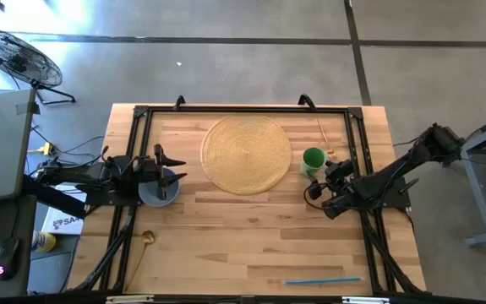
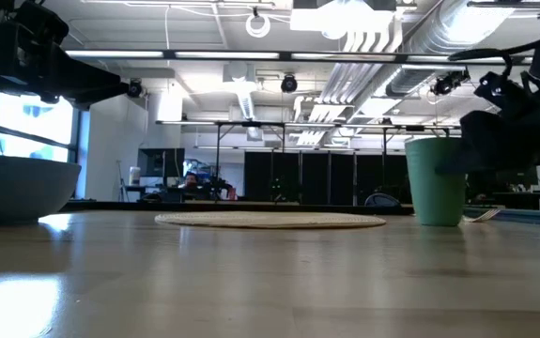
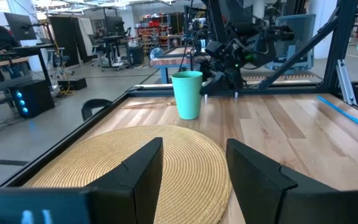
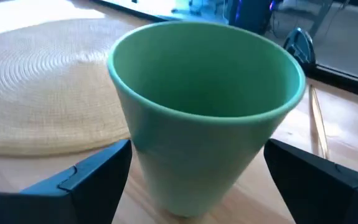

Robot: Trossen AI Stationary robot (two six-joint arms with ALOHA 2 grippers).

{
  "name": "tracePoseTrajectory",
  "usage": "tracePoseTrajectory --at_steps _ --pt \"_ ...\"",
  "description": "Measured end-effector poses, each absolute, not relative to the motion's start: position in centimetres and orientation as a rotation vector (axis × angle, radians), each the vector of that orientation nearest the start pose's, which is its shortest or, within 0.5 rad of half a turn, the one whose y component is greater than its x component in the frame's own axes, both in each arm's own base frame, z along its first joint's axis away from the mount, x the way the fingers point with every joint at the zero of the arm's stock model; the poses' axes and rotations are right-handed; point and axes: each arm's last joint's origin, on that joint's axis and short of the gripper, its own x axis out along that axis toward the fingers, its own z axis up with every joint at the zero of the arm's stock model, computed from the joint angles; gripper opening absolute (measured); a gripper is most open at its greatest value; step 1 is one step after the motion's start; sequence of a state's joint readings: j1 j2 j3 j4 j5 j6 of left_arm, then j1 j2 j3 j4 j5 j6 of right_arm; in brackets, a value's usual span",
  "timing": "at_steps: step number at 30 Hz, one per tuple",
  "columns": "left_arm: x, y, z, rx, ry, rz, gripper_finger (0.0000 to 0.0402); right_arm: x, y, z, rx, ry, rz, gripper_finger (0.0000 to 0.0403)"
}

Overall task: Pick & Place Utensil
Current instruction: Put the green cup on the top right of the brown mat

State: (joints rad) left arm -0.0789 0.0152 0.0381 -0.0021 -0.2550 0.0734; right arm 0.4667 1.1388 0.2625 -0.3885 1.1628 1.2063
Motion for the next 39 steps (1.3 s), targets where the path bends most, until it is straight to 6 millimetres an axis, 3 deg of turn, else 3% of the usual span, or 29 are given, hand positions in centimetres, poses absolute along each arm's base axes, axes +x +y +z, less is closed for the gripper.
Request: tracePoseTrajectory --at_steps 6,20,25,31,39 --pt "9.6 0.0 17.5 0.07 -0.014 0.177 0.0172 13.6 3.8 11.3 0.107 0.271 -0.942 0.036" --pt "9.6 0.0 17.5 0.07 -0.014 0.177 0.0172 14.1 3.3 11.4 0.052 0.285 -0.959 0.036" --pt "9.6 0.0 17.5 0.07 -0.014 0.177 0.0172 13.3 3.0 10.4 0.062 0.273 -0.948 0.036" --pt "9.6 0.0 17.5 0.07 -0.014 0.177 0.0172 12.1 2.7 9.1 0.099 0.224 -0.896 0.036" --pt "9.6 0.0 17.5 0.07 -0.014 0.177 0.0172 12.8 3.3 9.4 0.019 0.333 -0.742 0.036"
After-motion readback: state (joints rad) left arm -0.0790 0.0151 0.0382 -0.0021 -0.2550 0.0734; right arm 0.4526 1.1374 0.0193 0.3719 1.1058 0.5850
